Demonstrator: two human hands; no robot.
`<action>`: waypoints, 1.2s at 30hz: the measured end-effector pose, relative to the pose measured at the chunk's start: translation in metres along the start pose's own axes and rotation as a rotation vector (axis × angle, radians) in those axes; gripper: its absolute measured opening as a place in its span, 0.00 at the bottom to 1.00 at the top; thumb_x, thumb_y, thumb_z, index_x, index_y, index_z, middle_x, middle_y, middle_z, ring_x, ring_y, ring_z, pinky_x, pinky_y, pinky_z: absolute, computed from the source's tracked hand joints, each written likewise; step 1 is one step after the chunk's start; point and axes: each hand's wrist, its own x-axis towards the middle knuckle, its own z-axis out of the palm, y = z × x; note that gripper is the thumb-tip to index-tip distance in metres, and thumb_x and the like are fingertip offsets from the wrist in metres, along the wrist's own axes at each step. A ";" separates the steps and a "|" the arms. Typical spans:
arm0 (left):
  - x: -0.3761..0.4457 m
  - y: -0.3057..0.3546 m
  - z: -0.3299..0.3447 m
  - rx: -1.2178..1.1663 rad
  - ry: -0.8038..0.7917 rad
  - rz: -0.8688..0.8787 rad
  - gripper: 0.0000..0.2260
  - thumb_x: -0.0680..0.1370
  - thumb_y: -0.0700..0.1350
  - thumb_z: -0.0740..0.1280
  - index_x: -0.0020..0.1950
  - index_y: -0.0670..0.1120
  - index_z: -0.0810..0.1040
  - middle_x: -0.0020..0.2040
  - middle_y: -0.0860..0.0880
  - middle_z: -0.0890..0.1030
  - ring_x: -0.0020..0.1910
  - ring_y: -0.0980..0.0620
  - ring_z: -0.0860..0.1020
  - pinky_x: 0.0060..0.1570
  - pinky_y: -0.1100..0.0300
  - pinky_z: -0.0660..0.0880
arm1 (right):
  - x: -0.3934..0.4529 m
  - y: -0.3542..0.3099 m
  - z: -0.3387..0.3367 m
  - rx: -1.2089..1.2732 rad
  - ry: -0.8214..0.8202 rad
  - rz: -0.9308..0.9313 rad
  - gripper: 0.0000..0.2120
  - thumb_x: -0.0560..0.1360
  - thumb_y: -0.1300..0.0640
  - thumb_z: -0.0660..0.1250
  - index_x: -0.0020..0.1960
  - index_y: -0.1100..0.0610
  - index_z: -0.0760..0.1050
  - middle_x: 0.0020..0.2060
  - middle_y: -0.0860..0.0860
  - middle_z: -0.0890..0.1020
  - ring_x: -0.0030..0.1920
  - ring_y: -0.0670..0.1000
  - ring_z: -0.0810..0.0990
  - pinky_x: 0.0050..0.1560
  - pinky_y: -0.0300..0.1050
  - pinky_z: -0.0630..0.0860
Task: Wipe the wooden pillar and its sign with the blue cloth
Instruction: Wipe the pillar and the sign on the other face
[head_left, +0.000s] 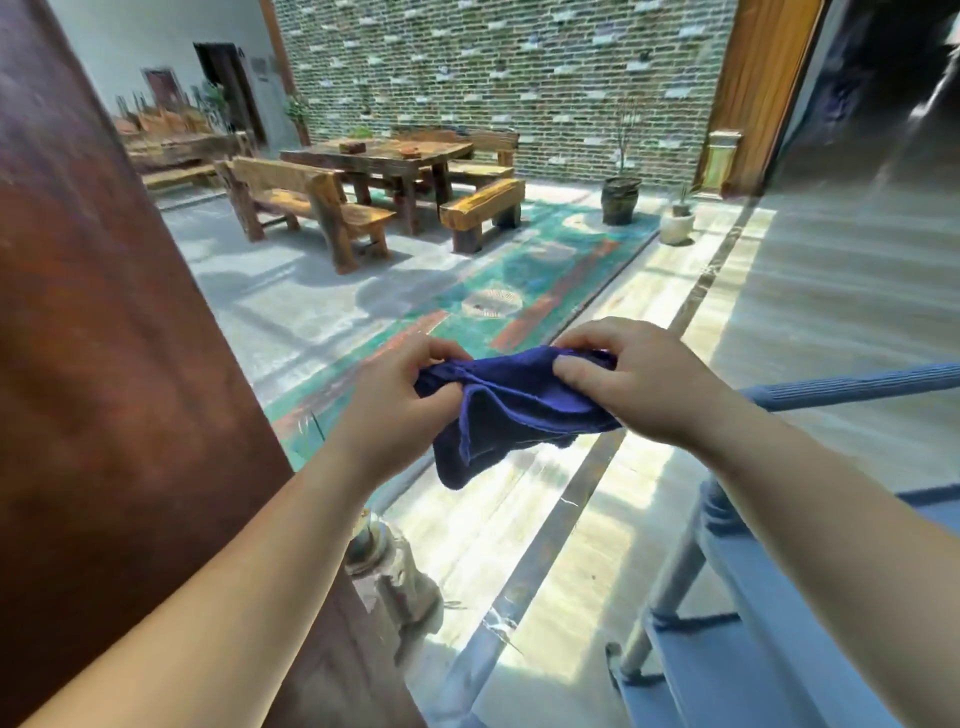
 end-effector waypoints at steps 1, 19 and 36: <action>0.010 0.000 0.004 -0.030 0.012 -0.006 0.09 0.68 0.44 0.67 0.45 0.57 0.79 0.41 0.56 0.80 0.38 0.56 0.78 0.41 0.59 0.74 | 0.010 0.006 -0.002 0.005 0.004 0.011 0.07 0.74 0.51 0.65 0.50 0.49 0.80 0.44 0.44 0.80 0.47 0.44 0.76 0.47 0.39 0.67; 0.128 -0.009 0.026 -0.509 0.240 -0.009 0.10 0.74 0.32 0.63 0.49 0.43 0.78 0.40 0.46 0.80 0.27 0.60 0.78 0.26 0.67 0.74 | 0.150 0.026 0.002 -0.108 0.105 0.108 0.09 0.75 0.52 0.64 0.52 0.51 0.81 0.44 0.43 0.79 0.47 0.45 0.75 0.46 0.39 0.67; 0.252 -0.045 0.051 -0.342 0.296 -0.038 0.11 0.70 0.39 0.65 0.48 0.53 0.80 0.42 0.57 0.84 0.43 0.58 0.80 0.45 0.62 0.76 | 0.302 0.145 0.008 -0.010 -0.241 -0.198 0.09 0.76 0.51 0.64 0.53 0.50 0.80 0.48 0.46 0.81 0.48 0.46 0.77 0.45 0.38 0.71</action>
